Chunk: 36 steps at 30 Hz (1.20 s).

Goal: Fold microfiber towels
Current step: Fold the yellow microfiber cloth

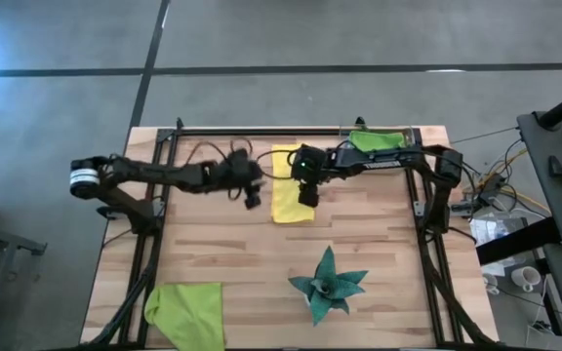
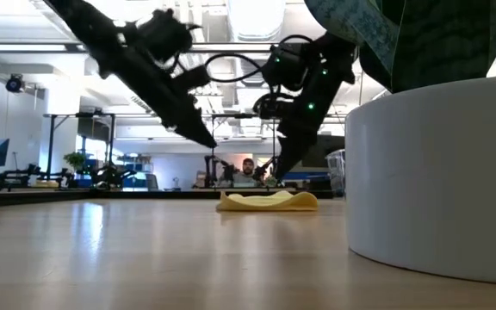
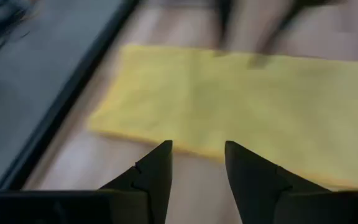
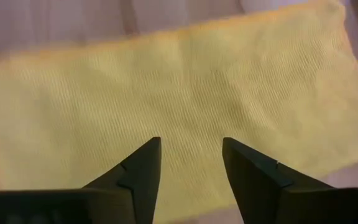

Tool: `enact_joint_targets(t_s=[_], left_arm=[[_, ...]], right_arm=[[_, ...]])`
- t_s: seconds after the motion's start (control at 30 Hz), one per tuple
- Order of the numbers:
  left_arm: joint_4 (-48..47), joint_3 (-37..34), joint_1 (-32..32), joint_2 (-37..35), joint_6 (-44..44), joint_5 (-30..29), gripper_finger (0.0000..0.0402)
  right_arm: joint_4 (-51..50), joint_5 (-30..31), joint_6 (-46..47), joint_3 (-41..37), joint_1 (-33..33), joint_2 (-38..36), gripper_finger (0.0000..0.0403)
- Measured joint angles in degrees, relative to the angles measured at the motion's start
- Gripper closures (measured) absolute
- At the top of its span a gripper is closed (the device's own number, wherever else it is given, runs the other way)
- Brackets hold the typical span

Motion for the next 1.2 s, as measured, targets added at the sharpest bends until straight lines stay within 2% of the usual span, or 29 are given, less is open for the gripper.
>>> enact_joint_targets(t_s=[0.1, 0.27, 0.37, 0.5, 0.57, 0.7, 0.8, 0.87, 0.93, 1.03, 1.2], left_arm=[[3.51, -0.09, 4.74, 2.47, 0.38, 2.68, 0.0269], [4.42, -0.24, 8.11, 5.4, 0.45, 4.78, 0.0269], [4.18, -0.22, 7.99, 5.85, 0.28, 4.95, 0.0269], [2.64, -0.23, 7.05, 4.9, 0.02, 5.67, 0.0269], [2.49, -0.23, 6.77, 4.37, 0.01, 6.24, 0.0269], [2.48, 0.47, 6.94, 4.19, -4.42, 6.75, 0.0269], [3.67, 1.2, 7.26, 4.69, -5.42, 7.86, 0.0269], [4.22, 2.04, 7.23, 5.5, -5.38, 9.44, 0.0269], [4.35, 3.54, 7.4, 6.84, -3.61, 12.15, 0.0269], [2.34, 7.36, 8.83, 11.05, -2.84, 16.01, 0.0269], [-7.07, 18.4, 13.06, 19.63, 1.65, 18.48, 0.0269]], right_arm=[[5.67, -0.42, 6.32, -3.41, 1.05, 0.3, 0.0227], [12.92, -4.37, 8.76, -7.1, 4.51, 2.17, 0.0227], [10.84, -6.51, 9.05, -7.8, 7.2, 2.28, 0.0227], [5.01, -13.08, 7.75, -7.27, 11.87, 0.96, 0.0228], [2.29, -11.82, 7.28, -6.02, 13.74, -0.38, 0.0229], [1.11, -0.29, 7.33, -4.99, 14.69, -4.74, 0.0227], [0.67, 7.78, 9.63, -5.54, 12.15, -8.09, 0.0224], [-0.58, 8.2, 10.81, -5.98, 8.54, -9.4, 0.0223], [-2.08, 7.49, 8.68, -6.02, 4.19, -9.81, 0.0223], [-4.4, 5.07, 0.46, -4.95, -1.48, -9.22, 0.0228], [-9.8, -1.9, -8.83, 1.38, -7.92, -3.1, 0.0234]])
